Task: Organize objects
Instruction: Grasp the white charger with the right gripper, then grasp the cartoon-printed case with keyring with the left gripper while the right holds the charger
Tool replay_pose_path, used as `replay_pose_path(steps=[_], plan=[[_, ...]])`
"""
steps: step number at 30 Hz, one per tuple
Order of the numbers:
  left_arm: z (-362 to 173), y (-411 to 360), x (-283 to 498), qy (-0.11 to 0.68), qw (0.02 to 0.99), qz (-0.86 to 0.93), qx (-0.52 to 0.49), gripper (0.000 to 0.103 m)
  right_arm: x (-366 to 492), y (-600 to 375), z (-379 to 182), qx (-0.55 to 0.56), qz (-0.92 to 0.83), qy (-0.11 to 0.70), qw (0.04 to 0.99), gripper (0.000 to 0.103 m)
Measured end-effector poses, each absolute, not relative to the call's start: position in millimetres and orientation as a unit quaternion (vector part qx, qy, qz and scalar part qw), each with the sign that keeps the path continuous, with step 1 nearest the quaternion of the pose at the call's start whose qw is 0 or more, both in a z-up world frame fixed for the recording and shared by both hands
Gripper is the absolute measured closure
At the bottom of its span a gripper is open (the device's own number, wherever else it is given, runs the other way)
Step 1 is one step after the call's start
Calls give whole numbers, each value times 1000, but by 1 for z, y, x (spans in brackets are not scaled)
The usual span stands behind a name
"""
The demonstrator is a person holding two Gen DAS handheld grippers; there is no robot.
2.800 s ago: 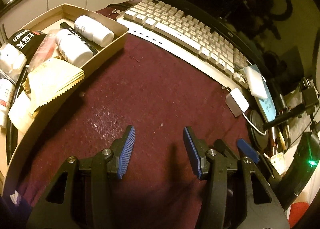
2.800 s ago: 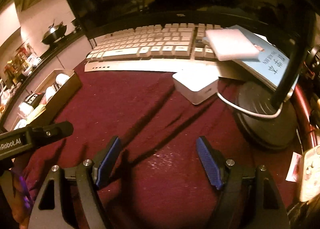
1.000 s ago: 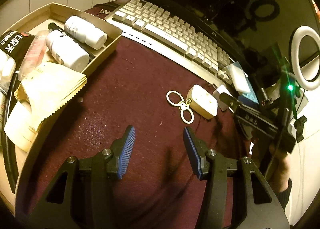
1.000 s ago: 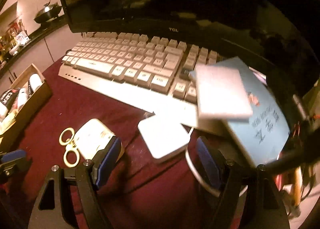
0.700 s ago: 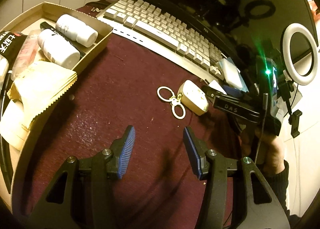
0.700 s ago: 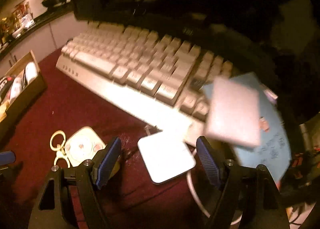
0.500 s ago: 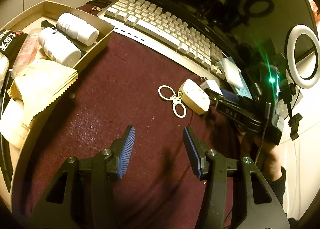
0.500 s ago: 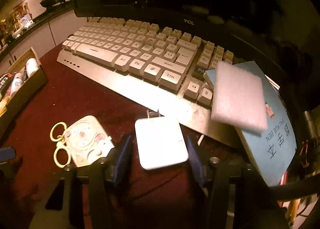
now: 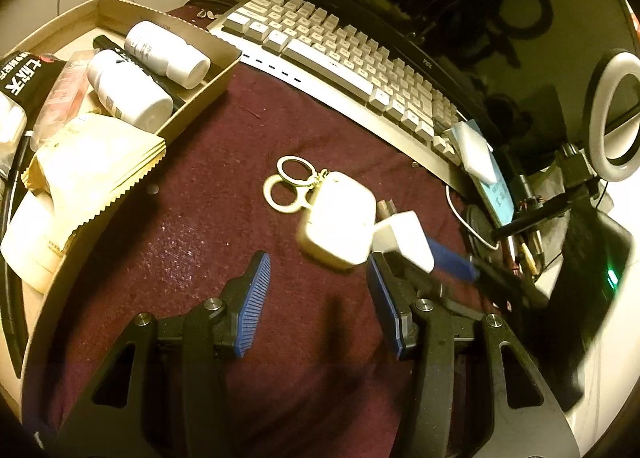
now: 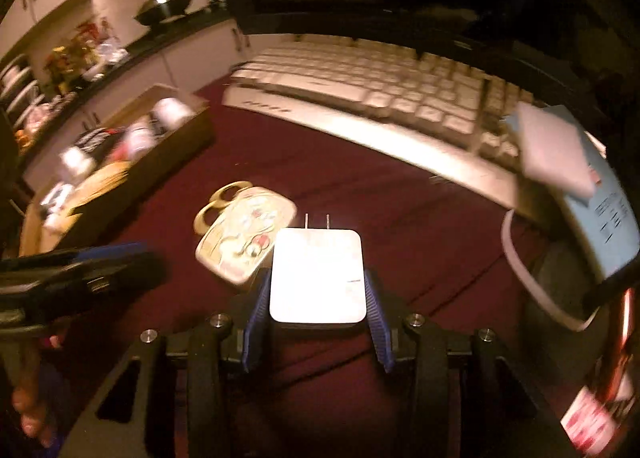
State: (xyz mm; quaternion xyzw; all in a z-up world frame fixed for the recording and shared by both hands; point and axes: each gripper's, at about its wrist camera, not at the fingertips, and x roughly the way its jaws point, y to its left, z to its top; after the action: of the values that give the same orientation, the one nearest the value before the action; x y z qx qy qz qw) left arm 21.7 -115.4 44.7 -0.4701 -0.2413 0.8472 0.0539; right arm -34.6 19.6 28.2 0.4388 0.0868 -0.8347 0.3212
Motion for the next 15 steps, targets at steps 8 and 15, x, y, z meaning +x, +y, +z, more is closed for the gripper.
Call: replay_pose_path(steps=[8,15], plan=[[50,-114,23,-218,33,857,-465,53,-23,40,35,418,-857,72,292,58],[49,-93,14,-162,27,867,-472,53,-31,66,35,418,-871,61,252,58]])
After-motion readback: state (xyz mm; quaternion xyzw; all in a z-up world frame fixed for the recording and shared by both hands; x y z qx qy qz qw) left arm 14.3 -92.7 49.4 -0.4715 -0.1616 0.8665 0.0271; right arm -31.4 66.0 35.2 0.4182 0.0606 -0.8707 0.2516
